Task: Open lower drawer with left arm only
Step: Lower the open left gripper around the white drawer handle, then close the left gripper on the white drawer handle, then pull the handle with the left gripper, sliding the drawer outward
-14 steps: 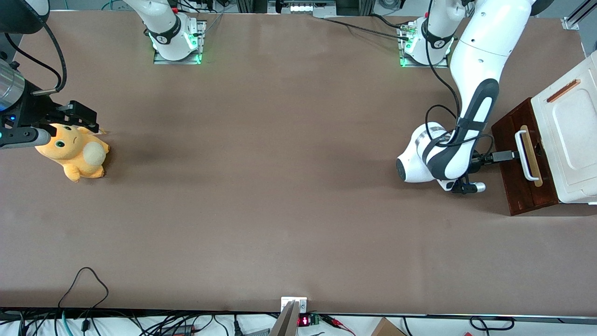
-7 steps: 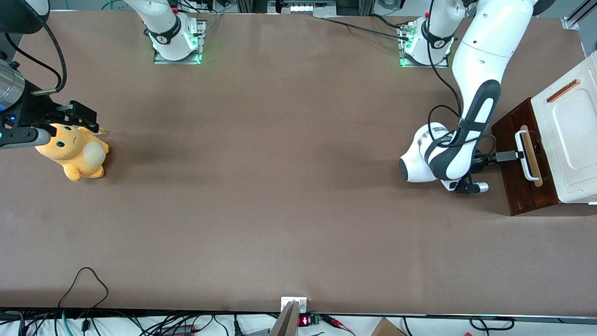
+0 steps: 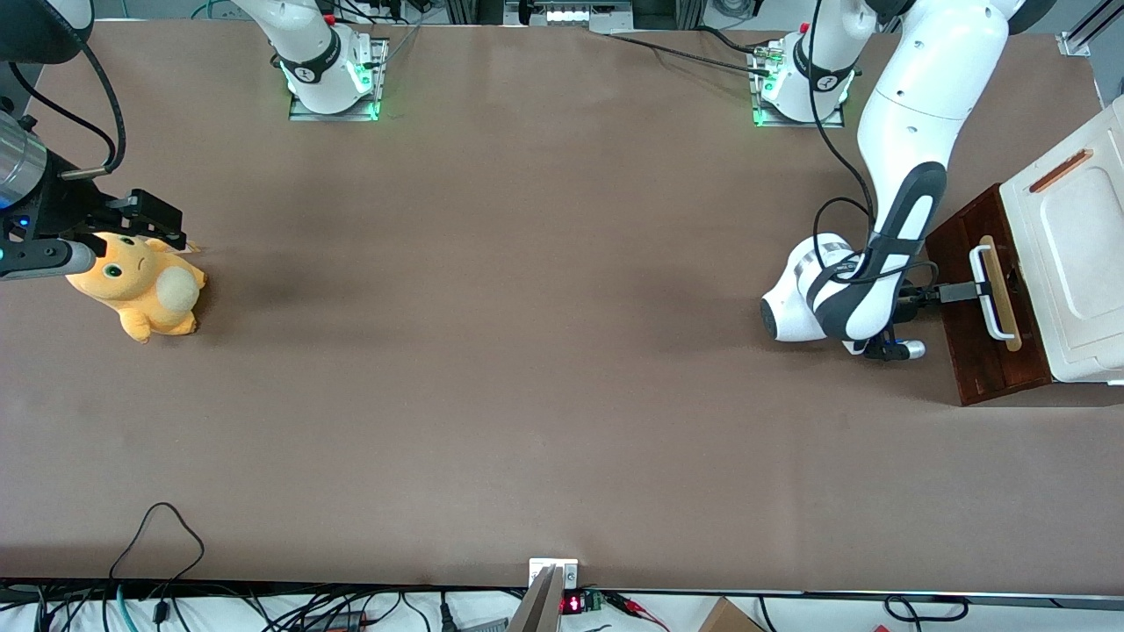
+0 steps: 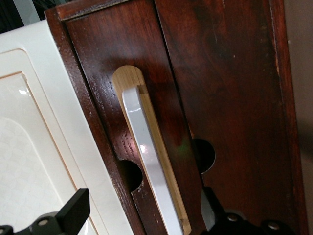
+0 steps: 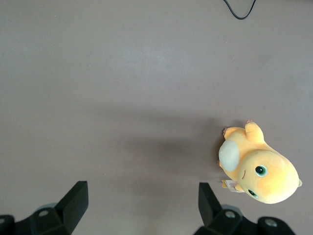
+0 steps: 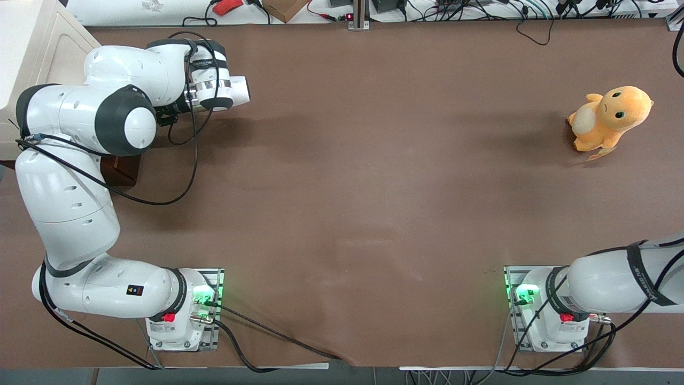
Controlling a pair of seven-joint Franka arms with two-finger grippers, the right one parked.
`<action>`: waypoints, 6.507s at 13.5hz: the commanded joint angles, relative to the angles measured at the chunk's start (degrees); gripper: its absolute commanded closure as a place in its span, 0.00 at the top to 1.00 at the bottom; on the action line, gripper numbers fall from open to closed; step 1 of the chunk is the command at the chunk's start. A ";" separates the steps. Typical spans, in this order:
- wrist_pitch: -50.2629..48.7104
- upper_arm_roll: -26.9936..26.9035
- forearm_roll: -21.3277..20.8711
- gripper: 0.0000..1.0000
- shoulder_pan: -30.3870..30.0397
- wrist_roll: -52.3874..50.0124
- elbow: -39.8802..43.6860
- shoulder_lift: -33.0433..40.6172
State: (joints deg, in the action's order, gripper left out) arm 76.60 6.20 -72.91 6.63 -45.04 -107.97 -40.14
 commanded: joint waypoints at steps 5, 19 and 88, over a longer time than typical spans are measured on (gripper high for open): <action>0.22 0.31 -1.97 0.98 -2.41 -0.49 -0.57 -0.03; 0.05 0.31 -1.89 0.62 -4.44 -0.58 -0.57 -0.12; 0.31 0.75 6.64 0.17 -1.71 -1.46 1.98 1.55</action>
State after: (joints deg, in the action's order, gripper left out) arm 77.71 7.16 -67.70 4.08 -48.36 -105.78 -40.07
